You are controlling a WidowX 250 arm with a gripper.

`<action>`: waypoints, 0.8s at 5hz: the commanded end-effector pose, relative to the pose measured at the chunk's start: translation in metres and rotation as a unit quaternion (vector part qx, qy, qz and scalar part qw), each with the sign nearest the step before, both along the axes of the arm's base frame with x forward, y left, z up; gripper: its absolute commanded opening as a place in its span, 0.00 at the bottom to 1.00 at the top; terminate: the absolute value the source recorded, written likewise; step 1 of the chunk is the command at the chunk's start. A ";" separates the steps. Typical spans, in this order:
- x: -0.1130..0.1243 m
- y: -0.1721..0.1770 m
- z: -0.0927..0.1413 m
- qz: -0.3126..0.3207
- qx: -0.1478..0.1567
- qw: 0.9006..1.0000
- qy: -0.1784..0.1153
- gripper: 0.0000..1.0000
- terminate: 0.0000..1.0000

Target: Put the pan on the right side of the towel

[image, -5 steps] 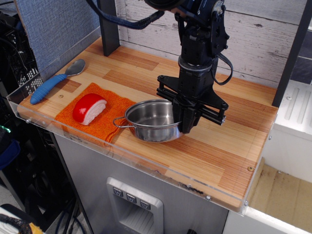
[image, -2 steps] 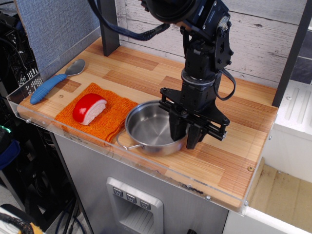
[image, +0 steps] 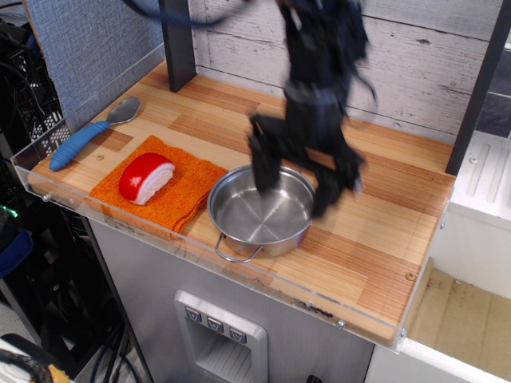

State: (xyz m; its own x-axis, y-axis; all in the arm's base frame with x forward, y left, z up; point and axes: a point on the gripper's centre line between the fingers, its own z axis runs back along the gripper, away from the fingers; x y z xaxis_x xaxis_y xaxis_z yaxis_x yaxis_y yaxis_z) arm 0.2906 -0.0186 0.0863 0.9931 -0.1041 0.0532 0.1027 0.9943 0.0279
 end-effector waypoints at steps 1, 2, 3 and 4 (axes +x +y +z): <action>0.007 0.083 0.073 0.109 -0.008 0.994 -0.032 1.00 0.00; 0.017 0.108 0.078 0.130 -0.010 0.991 -0.020 1.00 0.00; 0.023 0.113 0.074 0.130 -0.012 0.991 -0.012 1.00 0.00; 0.027 0.114 0.071 0.092 -0.007 0.996 0.006 1.00 0.00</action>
State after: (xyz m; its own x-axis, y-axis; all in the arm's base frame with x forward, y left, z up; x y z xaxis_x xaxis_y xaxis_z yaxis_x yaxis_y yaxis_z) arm 0.3217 0.0919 0.1443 0.9961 0.0880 -0.0024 -0.0880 0.9961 0.0042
